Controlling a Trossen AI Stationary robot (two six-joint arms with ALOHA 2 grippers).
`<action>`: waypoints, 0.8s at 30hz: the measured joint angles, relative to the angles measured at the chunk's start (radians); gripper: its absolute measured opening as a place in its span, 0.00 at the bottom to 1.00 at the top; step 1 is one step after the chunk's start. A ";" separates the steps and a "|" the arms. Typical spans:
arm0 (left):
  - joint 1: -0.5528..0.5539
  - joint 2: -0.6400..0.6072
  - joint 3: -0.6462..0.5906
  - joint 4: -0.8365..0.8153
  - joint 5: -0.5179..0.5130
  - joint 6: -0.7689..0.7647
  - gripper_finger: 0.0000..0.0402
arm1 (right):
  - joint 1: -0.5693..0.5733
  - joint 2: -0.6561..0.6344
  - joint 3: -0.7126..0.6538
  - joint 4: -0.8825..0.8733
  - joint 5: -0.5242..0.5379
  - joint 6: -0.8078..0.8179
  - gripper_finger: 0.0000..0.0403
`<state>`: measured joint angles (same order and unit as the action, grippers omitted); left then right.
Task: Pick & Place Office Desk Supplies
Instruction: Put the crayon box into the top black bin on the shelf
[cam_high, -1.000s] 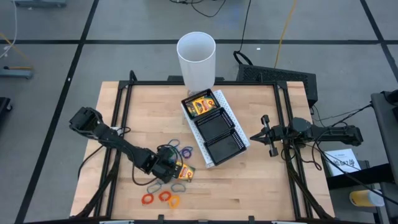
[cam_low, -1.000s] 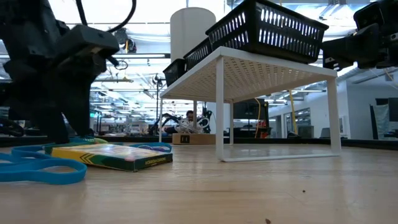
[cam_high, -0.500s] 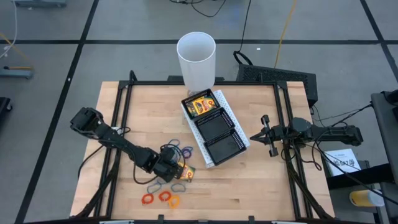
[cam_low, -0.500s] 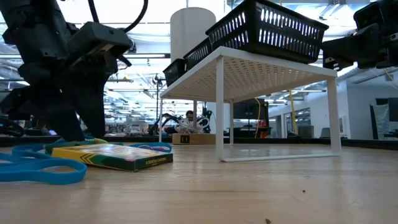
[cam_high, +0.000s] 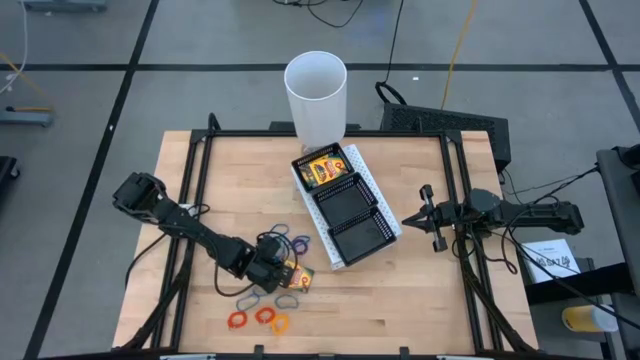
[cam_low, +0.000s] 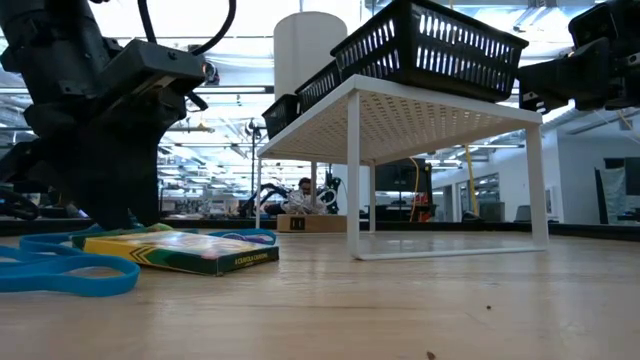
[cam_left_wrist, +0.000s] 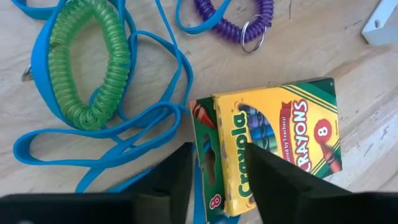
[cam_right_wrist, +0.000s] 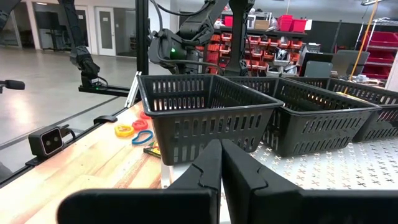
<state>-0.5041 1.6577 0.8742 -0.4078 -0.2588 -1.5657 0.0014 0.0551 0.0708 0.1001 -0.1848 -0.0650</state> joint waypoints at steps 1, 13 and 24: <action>0.000 0.000 0.000 -0.002 0.000 0.000 0.32 | 0.000 0.000 0.000 0.000 0.000 0.000 0.00; 0.000 0.000 0.000 -0.013 -0.001 0.016 0.01 | 0.000 0.000 0.000 0.000 0.000 0.000 0.00; -0.002 -0.062 0.000 -0.009 0.016 0.064 0.01 | 0.000 0.000 0.000 0.000 0.000 0.000 0.00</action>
<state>-0.5060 1.5956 0.8742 -0.4168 -0.2430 -1.5014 0.0015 0.0551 0.0706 0.1001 -0.1850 -0.0647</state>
